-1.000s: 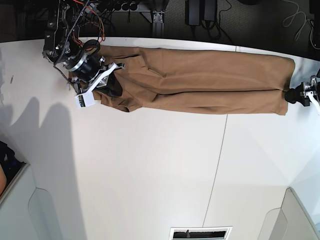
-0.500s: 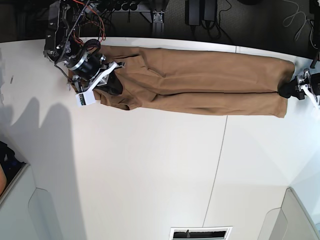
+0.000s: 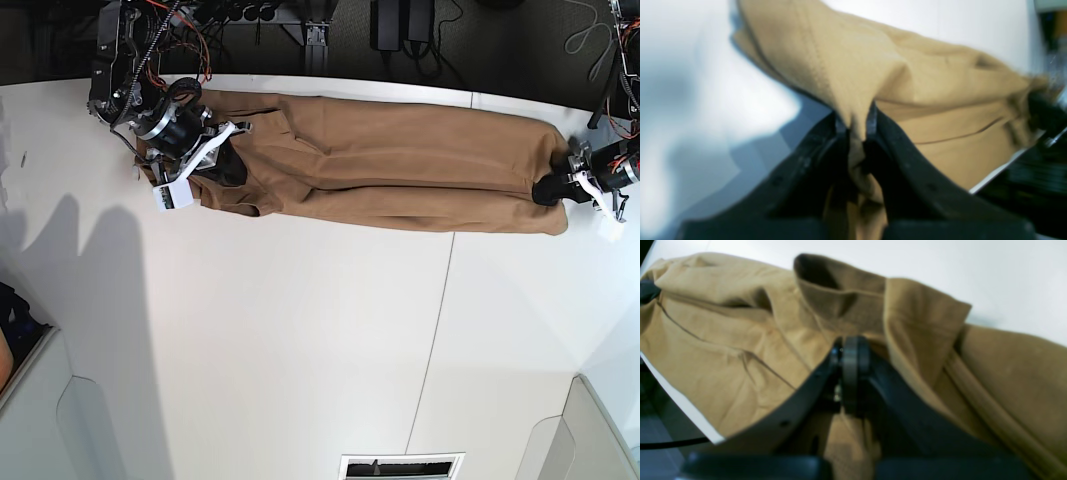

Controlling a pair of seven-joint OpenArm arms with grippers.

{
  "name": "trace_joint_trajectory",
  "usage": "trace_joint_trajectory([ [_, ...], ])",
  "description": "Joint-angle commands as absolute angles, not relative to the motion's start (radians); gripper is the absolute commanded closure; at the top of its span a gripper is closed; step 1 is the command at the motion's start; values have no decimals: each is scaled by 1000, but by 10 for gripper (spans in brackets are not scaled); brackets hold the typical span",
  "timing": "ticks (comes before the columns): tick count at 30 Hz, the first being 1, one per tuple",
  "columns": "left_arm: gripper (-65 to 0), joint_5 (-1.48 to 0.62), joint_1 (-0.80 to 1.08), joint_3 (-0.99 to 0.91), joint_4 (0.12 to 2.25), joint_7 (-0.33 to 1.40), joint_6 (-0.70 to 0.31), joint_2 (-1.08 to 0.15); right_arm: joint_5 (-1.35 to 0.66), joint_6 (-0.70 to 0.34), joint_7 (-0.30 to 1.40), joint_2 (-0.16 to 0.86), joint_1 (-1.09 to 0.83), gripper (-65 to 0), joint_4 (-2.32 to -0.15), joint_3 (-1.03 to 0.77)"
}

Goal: Layout the t-shirt on the table in an organized manner, then fold the t-shirt properly
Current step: 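Grasp the shirt end with the left gripper and fold it toward the right gripper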

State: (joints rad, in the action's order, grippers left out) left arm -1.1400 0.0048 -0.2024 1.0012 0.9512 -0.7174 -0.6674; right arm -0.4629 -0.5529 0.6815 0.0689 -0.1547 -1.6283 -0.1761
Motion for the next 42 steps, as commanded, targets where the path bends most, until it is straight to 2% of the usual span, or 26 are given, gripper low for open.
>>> trace_joint_trajectory([
  [1,0,-1065,-6,-203,1006,945,-698,-688,-479,-557,670,72,-144,0,-1642,-175],
  [14,0,-715,-204,-203,1006,847,-698,-752,-553,-558,662,99,-133,0,-1695,-175],
  [18,0,-694,-217,-203,1050,850,-698,-780,-568,-558,662,99,-121,0,-1700,-175],
  [27,0,-598,-42,-202,1530,928,-554,-775,-563,-558,662,99,-115,0,-1700,-175],
  [34,0,-466,110,-194,1926,916,-438,-655,-535,-558,662,99,-108,0,-1700,-175],
  [42,0,-471,116,-97,1978,912,-437,-515,-533,-557,662,99,-108,0,-1700,-175],
])
